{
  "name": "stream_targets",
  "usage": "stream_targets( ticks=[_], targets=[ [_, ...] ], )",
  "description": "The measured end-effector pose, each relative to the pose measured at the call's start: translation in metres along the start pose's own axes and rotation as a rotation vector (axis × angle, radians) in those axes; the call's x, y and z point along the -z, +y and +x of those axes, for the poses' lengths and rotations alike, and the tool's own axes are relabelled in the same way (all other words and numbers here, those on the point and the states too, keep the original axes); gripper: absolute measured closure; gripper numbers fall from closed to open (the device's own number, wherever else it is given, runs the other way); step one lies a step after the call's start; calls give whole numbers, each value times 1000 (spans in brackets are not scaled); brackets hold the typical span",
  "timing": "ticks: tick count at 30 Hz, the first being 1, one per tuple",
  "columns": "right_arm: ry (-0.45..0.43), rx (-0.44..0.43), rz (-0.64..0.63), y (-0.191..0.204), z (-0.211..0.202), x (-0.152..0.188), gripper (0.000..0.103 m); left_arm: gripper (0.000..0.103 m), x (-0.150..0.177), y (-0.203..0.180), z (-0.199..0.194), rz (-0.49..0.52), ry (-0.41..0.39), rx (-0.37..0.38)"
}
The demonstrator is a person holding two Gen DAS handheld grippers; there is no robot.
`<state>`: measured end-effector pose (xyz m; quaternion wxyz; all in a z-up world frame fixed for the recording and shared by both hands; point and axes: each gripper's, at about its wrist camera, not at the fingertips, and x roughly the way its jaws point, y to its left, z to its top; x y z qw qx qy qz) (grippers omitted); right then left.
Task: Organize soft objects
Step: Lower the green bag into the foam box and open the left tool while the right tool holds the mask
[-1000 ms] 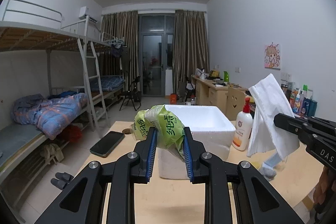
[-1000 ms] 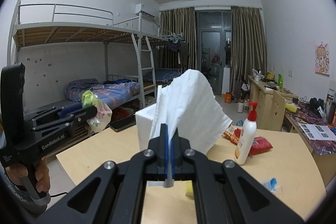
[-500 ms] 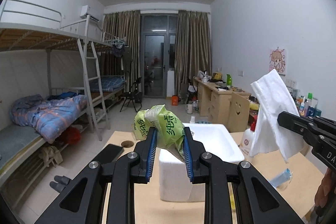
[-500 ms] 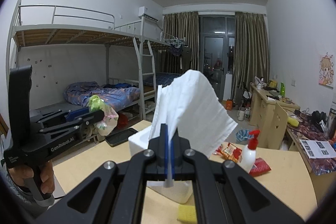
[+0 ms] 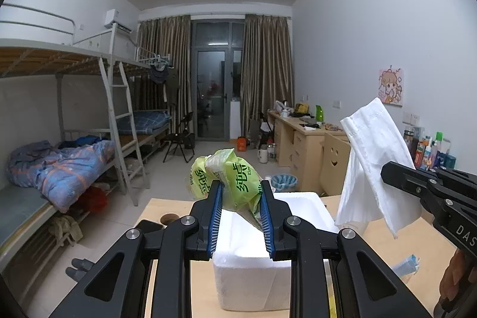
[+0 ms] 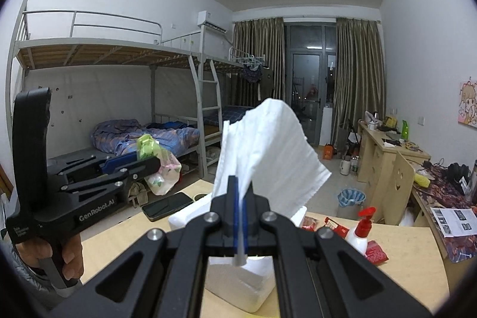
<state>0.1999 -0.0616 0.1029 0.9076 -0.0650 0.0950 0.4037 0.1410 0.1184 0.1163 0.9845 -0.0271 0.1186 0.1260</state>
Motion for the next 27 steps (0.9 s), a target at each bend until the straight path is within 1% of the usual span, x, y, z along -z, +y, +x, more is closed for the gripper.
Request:
stream_targets(
  ticks=[5, 11, 17, 21, 27],
  targets=[
    [10, 11, 11, -8, 9, 3, 99, 77, 4, -2, 20, 2, 17, 25],
    [20, 23, 22, -14, 16, 5, 99, 77, 3, -3, 49, 8, 57, 53],
    [34, 35, 27, -20, 24, 7, 99, 77, 5, -8, 72, 8, 78, 66],
    [41, 44, 33, -22, 28, 8, 99, 77, 6, -3, 92, 10, 112, 77],
    [65, 51, 37, -19, 40, 7, 99, 77, 11, -6, 116, 21, 159, 90]
  ],
)
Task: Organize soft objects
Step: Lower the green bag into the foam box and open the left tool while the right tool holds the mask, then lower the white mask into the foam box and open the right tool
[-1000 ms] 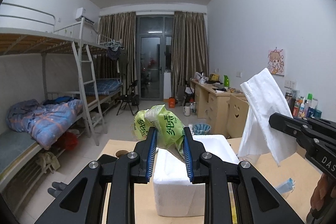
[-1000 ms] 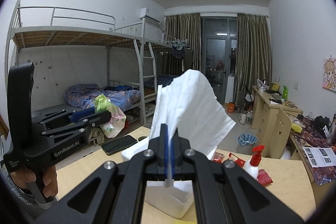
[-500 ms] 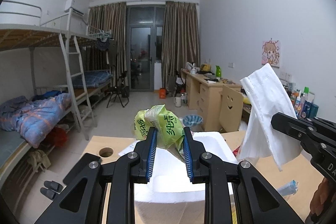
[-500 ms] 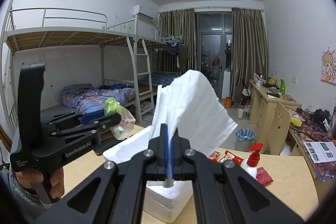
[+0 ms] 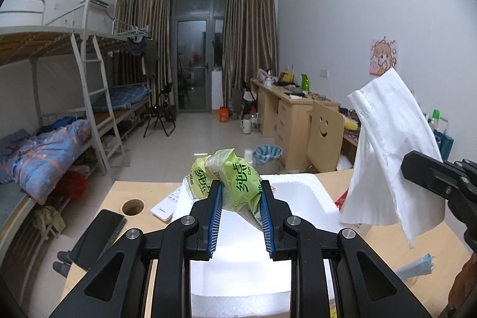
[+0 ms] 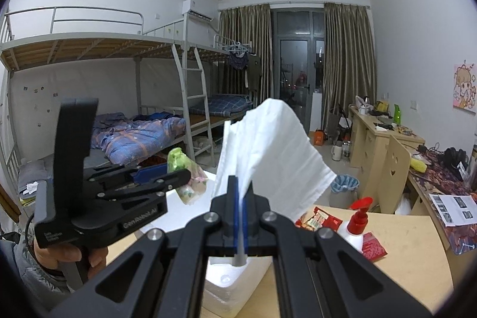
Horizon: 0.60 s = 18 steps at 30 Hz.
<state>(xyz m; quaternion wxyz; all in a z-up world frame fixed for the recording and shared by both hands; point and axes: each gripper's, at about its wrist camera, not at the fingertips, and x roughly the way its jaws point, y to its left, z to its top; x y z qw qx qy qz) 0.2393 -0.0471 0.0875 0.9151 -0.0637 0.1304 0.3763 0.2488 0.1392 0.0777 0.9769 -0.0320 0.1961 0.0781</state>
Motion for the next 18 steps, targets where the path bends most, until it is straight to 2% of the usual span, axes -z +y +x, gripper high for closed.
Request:
stream_targets(
  ticks=[8, 10, 13, 15, 18],
  targets=[
    [5, 2, 7, 1, 2, -1, 99, 74, 2, 2, 19, -13, 32, 11],
    [9, 2, 7, 1, 4, -1, 99, 70, 1, 2, 21, -6, 31, 7],
    [10, 2, 6, 1, 4, -1, 99, 56, 2, 2, 25, -4, 38, 8],
    [11, 5, 8, -1, 4, -1, 99, 28, 2, 1, 27, 7, 32, -10],
    [14, 11, 9, -1, 4, -1, 99, 8, 4, 2, 24, 1, -2, -35]
  ],
)
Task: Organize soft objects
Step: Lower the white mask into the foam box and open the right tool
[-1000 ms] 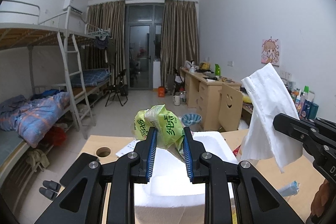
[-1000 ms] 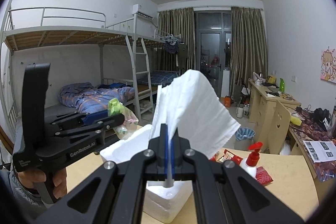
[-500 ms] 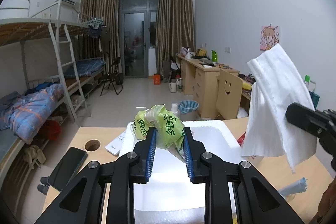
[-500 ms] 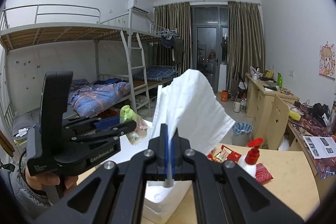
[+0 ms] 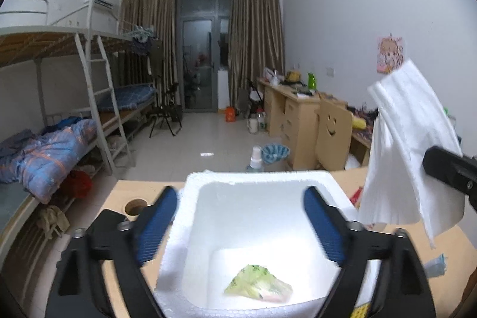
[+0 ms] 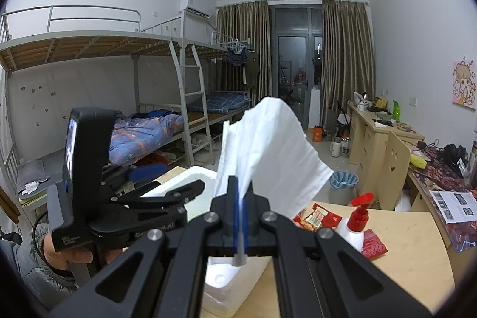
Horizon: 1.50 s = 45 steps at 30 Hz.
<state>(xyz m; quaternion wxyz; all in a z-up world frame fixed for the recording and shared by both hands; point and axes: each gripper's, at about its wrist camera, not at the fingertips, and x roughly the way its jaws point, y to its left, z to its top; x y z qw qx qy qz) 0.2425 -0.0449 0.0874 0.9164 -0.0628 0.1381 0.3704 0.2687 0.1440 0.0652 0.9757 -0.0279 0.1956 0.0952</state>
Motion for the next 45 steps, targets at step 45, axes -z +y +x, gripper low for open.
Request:
stream_targets(
  ticks=[45],
  targets=[
    [105, -75, -20, 35, 58, 5, 99, 3, 23, 90, -79, -72, -90, -191]
  ],
)
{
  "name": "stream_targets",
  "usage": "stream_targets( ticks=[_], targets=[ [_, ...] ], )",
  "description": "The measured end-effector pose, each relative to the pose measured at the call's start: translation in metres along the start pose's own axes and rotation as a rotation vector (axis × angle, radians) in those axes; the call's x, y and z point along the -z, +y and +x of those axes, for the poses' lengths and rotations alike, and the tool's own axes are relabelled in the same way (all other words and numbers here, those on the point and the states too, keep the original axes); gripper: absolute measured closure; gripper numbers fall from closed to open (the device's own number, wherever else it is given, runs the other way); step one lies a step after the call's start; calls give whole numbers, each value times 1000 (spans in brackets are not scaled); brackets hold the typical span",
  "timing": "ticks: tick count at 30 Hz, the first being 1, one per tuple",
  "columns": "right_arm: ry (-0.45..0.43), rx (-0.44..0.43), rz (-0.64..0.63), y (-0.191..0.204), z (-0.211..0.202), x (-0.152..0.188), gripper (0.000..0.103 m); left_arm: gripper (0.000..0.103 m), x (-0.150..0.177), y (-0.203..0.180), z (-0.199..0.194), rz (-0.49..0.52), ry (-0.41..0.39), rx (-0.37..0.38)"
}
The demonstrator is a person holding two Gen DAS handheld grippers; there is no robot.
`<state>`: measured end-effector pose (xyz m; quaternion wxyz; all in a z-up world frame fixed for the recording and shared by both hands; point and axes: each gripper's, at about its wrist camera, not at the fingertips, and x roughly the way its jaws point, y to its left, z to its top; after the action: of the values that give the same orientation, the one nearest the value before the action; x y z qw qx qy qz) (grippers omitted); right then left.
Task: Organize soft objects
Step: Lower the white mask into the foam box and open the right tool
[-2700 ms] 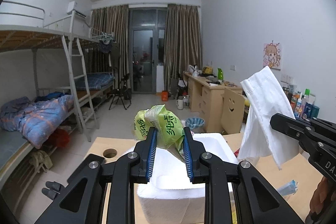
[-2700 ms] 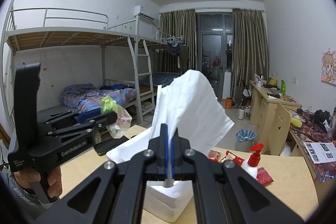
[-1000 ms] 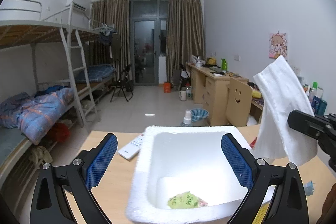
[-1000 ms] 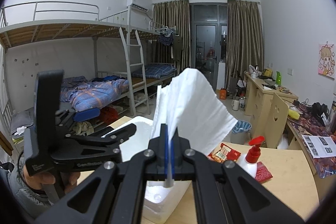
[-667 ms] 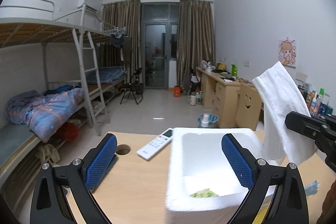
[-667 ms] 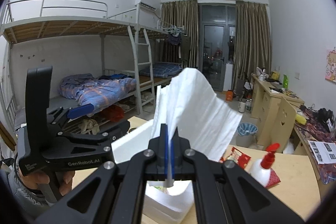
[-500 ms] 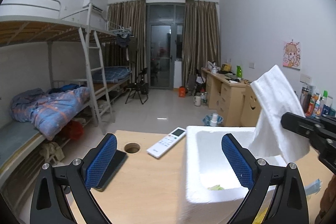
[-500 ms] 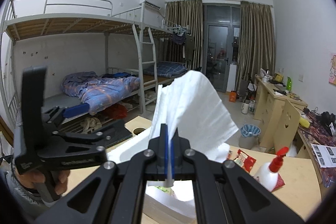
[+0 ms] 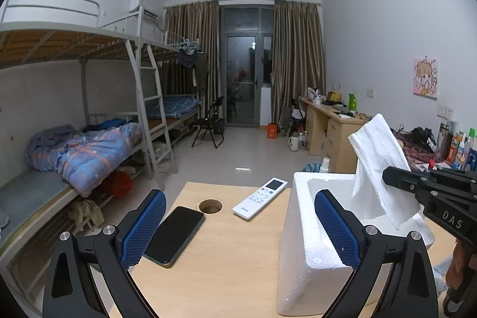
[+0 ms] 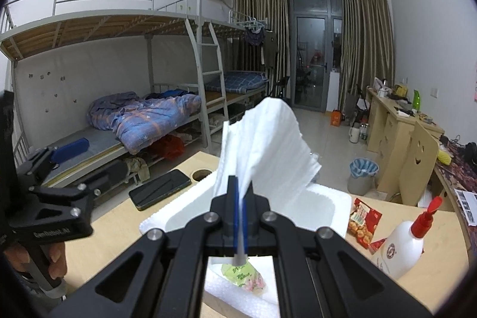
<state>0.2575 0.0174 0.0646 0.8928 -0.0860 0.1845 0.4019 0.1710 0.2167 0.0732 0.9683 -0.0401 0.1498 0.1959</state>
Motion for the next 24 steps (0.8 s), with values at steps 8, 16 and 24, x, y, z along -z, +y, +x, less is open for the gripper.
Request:
stream_targets(
  ticks=[8, 16, 24],
  targets=[
    [27, 31, 5, -1, 3, 0, 63, 3, 0, 0, 2, -2, 1, -8],
    [-3, 35, 17, -4, -9, -1, 32, 3, 0, -1, 2, -4, 5, -11],
    [-20, 38, 30, -4, -22, -4, 32, 3, -2, -3, -2, 1, -2, -5]
  ],
)
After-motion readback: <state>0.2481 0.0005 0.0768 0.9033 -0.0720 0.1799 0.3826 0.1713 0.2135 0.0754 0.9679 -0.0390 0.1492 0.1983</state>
